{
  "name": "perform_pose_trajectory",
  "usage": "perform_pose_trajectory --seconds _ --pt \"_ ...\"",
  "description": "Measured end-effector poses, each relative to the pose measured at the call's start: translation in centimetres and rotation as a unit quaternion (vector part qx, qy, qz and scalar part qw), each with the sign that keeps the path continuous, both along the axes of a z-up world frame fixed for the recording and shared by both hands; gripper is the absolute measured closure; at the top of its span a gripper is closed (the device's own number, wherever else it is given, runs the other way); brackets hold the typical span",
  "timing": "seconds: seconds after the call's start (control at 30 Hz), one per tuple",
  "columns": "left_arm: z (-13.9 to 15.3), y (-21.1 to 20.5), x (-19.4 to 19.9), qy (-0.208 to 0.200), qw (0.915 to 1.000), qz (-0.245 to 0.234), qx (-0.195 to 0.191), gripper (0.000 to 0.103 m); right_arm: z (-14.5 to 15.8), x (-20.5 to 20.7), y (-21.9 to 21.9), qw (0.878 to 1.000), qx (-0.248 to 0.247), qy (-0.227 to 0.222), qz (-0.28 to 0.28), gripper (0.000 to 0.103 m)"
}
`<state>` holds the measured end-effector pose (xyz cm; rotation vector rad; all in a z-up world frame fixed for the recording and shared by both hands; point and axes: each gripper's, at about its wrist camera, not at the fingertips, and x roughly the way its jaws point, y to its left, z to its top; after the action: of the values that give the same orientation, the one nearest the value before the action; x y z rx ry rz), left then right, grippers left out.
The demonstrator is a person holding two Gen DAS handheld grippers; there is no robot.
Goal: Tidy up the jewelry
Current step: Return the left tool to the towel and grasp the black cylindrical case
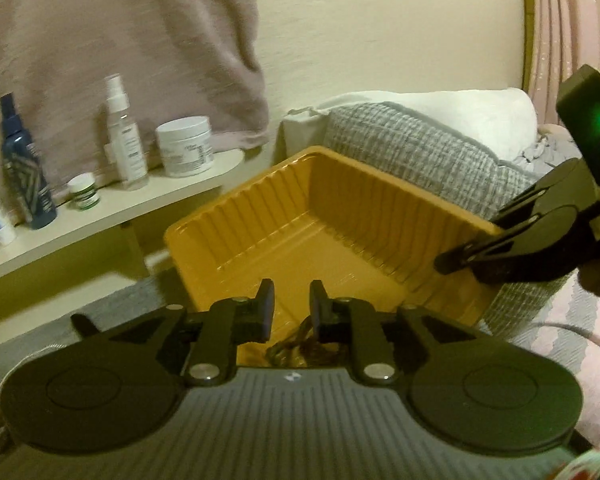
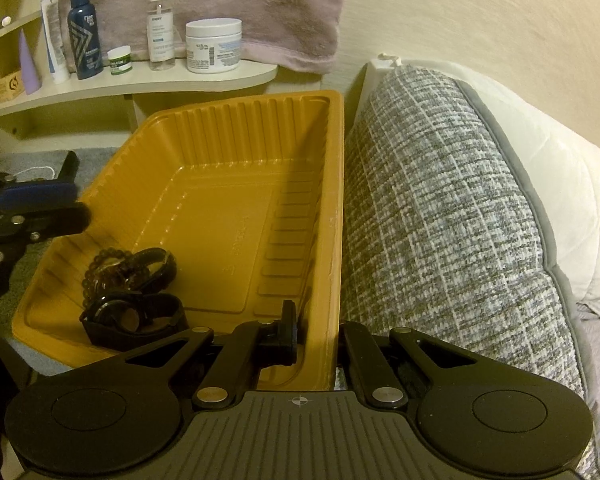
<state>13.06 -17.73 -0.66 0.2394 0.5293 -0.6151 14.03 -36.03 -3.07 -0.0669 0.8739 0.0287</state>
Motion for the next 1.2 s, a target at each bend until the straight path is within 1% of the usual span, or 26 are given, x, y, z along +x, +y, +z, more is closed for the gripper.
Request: perform_pose_trajectory --seconds 0.27,0.4,0.5,0.6,0.7,0.77,0.8,1.0,1.2 --pt "-0.7 3.9 -0.1 0.010 0.9982 0.060 0.005 0.086 -0.1 0.0 0.0 1.000 -0.001 0.000 0.000 0.099" --pt "-1.6 5.8 0.4 0.013 0.9953 0.095 0.018 0.086 -0.1 0.0 0.0 1.000 -0.002 0.000 0.001 0.099" --pt "-2.3 6.7 1.2 0.007 0.9920 0.122 0.034 0.083 -0.1 0.0 0.1 1.000 -0.003 0.000 0.001 0.099" --pt "-2.8 7.4 2.4 0.005 0.9880 0.148 0.044 0.078 0.0 0.1 0.1 1.000 -0.005 -0.001 0.001 0.099" --pt "-3.3 7.8 3.7 0.001 0.9828 0.178 0.047 0.072 0.0 0.1 0.1 1.000 -0.005 0.000 0.001 0.099" --pt "-3.6 8.0 4.6 0.002 0.9792 0.197 0.046 0.066 0.0 0.1 0.2 1.000 -0.005 0.000 0.001 0.099" --pt "-3.7 8.0 5.1 0.003 0.9770 0.208 0.047 0.065 0.0 0.1 0.2 1.000 -0.005 0.000 0.001 0.099" --pt "-4.6 7.7 7.5 0.015 0.9715 0.234 0.033 0.064 0.0 0.2 0.0 1.000 -0.004 0.002 0.001 0.099" --pt "-5.9 7.3 9.6 0.022 0.9647 0.259 0.041 0.064 0.1 0.3 -0.1 1.000 -0.004 0.005 0.002 0.099"
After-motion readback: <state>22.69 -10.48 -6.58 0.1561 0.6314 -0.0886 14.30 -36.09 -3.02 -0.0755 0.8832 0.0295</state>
